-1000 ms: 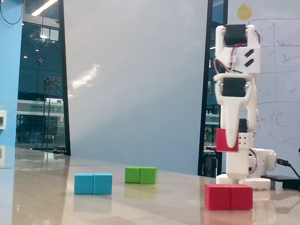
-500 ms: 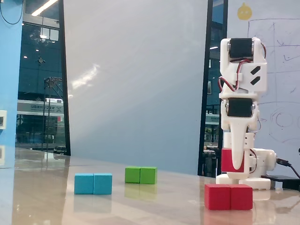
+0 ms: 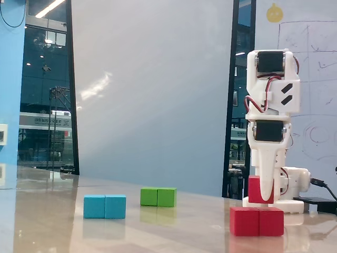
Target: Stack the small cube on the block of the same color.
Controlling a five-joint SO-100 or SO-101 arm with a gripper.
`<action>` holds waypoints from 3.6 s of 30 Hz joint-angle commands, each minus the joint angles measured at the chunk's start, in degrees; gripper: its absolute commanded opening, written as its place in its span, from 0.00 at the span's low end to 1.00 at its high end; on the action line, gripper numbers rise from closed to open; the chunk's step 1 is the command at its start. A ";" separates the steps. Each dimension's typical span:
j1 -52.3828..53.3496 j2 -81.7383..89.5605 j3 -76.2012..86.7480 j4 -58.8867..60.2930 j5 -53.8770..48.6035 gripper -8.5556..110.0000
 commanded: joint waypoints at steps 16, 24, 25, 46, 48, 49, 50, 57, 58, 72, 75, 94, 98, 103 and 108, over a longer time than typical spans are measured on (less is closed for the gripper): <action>3.78 1.49 -4.75 -0.35 -0.79 0.14; 3.78 1.49 -4.75 -0.44 -0.70 0.24; 3.78 1.49 -4.75 -0.44 -0.70 0.24; 12.22 1.58 -4.92 -0.26 -4.31 0.27; 14.50 1.67 -4.92 -0.26 -5.71 0.27; 15.73 1.67 -4.92 -0.26 -6.24 0.27; 17.14 1.76 -4.92 -0.35 -6.68 0.27; 29.09 1.58 -4.92 -0.79 -9.49 0.27; 30.94 1.49 -4.92 -1.32 -9.84 0.26; 49.13 1.58 -4.48 -9.76 -10.02 0.26; 49.04 1.93 -4.48 -10.20 -9.40 0.26; 47.11 27.69 33.22 -32.34 -9.23 0.07; 47.02 35.42 42.71 -36.47 -9.23 0.08; 47.02 46.76 54.05 -39.20 -9.23 0.07; 46.93 59.15 64.25 -39.02 -9.32 0.07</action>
